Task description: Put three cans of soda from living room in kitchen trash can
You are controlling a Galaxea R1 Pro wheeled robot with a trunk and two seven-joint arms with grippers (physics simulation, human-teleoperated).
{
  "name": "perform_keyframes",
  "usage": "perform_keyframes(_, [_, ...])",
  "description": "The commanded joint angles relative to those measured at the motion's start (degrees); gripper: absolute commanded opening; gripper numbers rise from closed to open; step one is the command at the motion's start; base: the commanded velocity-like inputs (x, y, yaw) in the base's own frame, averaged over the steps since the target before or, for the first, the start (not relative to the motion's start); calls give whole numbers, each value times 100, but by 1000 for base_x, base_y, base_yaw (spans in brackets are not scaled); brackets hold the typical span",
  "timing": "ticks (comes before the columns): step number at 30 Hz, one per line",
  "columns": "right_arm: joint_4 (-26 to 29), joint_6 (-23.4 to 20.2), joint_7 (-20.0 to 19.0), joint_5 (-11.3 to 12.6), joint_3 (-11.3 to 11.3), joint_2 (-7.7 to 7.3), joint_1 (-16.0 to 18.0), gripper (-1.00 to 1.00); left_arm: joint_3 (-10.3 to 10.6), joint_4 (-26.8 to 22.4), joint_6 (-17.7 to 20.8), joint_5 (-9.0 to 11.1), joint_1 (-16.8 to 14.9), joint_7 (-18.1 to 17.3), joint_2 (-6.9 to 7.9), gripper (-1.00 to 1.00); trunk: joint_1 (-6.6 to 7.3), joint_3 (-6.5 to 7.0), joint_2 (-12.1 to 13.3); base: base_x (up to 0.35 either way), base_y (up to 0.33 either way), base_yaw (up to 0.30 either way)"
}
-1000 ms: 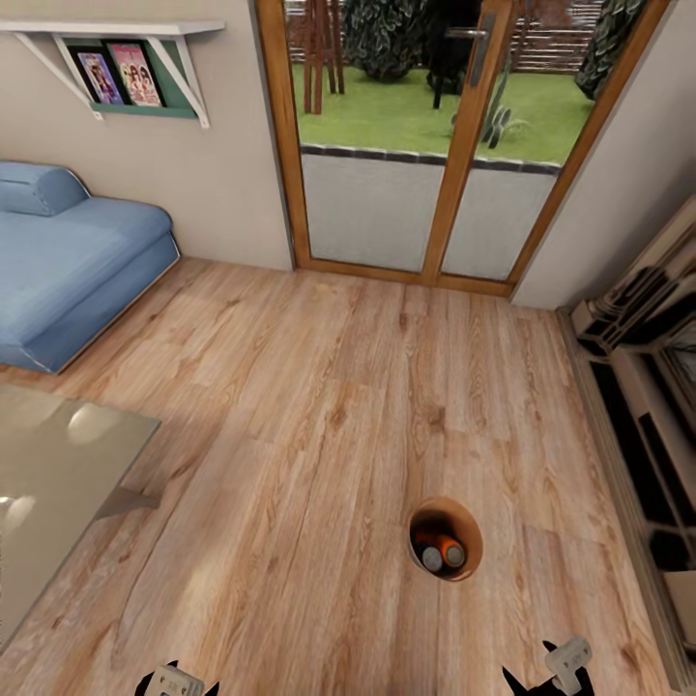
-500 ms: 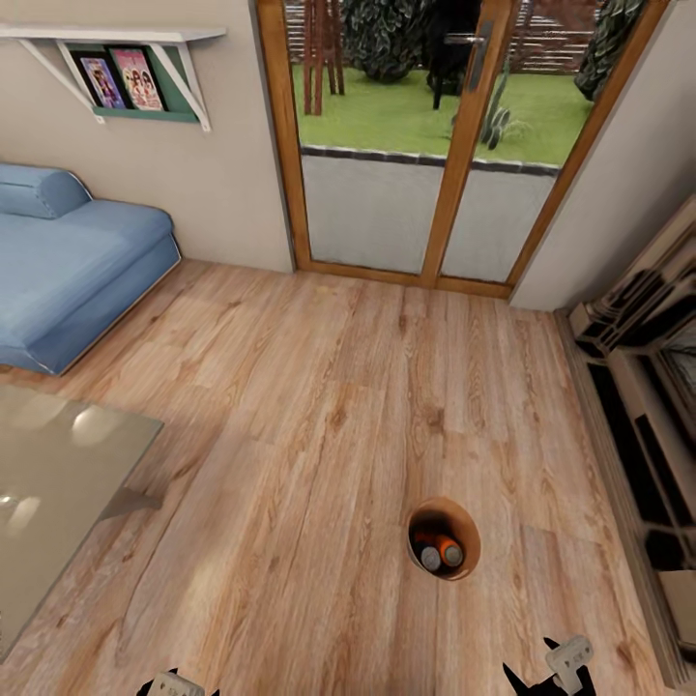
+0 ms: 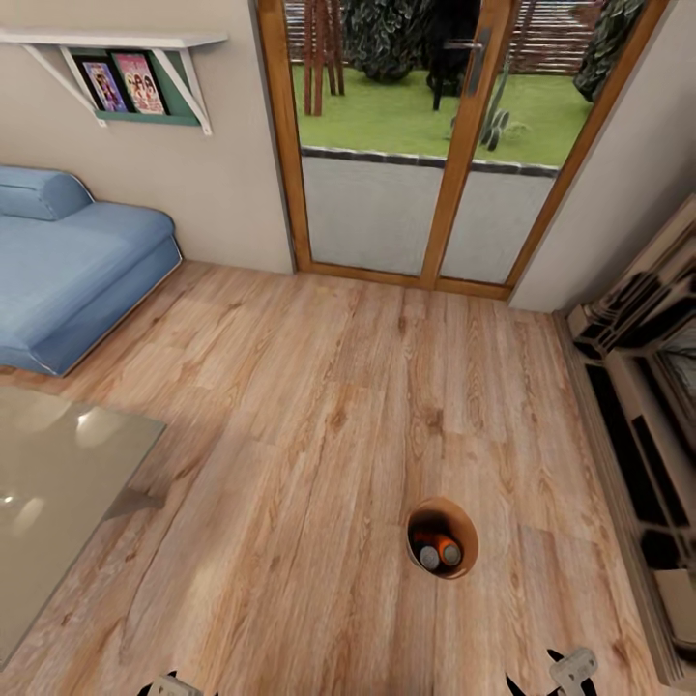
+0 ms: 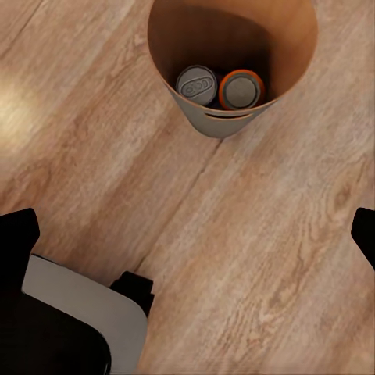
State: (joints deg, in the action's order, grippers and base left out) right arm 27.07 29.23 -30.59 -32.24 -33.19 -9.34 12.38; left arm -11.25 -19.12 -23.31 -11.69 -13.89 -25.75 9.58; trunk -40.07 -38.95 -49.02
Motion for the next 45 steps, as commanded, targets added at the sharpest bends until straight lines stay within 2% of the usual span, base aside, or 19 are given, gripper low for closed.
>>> perform_keyframes(1, [0,1,2,0,1,1,-7,100,0,42,-59,0,0,0,2,100,23,19,42,0,0,0])
perform_keyframes(5, [-11,-7,57,3,-2,2,-23,100,-5,273,-269,5,-1,31,6,100,110,90,202,0,0,0])
perform_keyframes(11, [-279,12,552,-24,-10,-2,-35,100,-3,457,-432,5,-1,234,8,100,242,198,443,0,0,0])
perform_keyframes(15, [-507,162,719,-32,-12,-24,-37,100,-1,522,-527,0,0,313,8,100,330,270,603,0,0,0])
perform_keyframes(18, [-734,296,797,-21,-13,-103,-36,100,-4,644,-621,0,0,351,10,100,396,324,723,0,0,0])
perform_keyframes(26, [-1130,379,882,-12,-20,-190,-47,100,-7,845,-829,0,0,376,17,100,572,467,1044,0,0,0])
perform_keyframes(30, [-1582,391,915,-11,-21,-333,-168,100,-8,916,-863,0,10,388,21,100,659,539,1205,0,0,0])
perform_keyframes(31, [-1948,394,965,-11,-18,-439,-203,100,-6,1013,-871,0,93,454,39,100,681,557,1245,0,0,0])
perform_keyframes(32, [-2042,393,1008,-11,-17,-453,-209,100,-5,1045,-872,-1,111,504,41,100,703,575,1285,0,0,0])
perform_keyframes(39, [-2709,373,1888,-31,-2,-448,-231,100,-62,1386,-867,79,275,1363,77,100,857,701,1566,0,0,0])
perform_keyframes(42, [-2861,280,2132,-43,4,-452,-259,100,-274,1579,-823,320,309,1833,114,100,923,755,1686,0,0,0])
perform_keyframes(45, [-2898,190,2193,-43,4,-447,-291,100,-368,1723,-710,466,317,2053,160,100,989,809,1806,0,0,0])
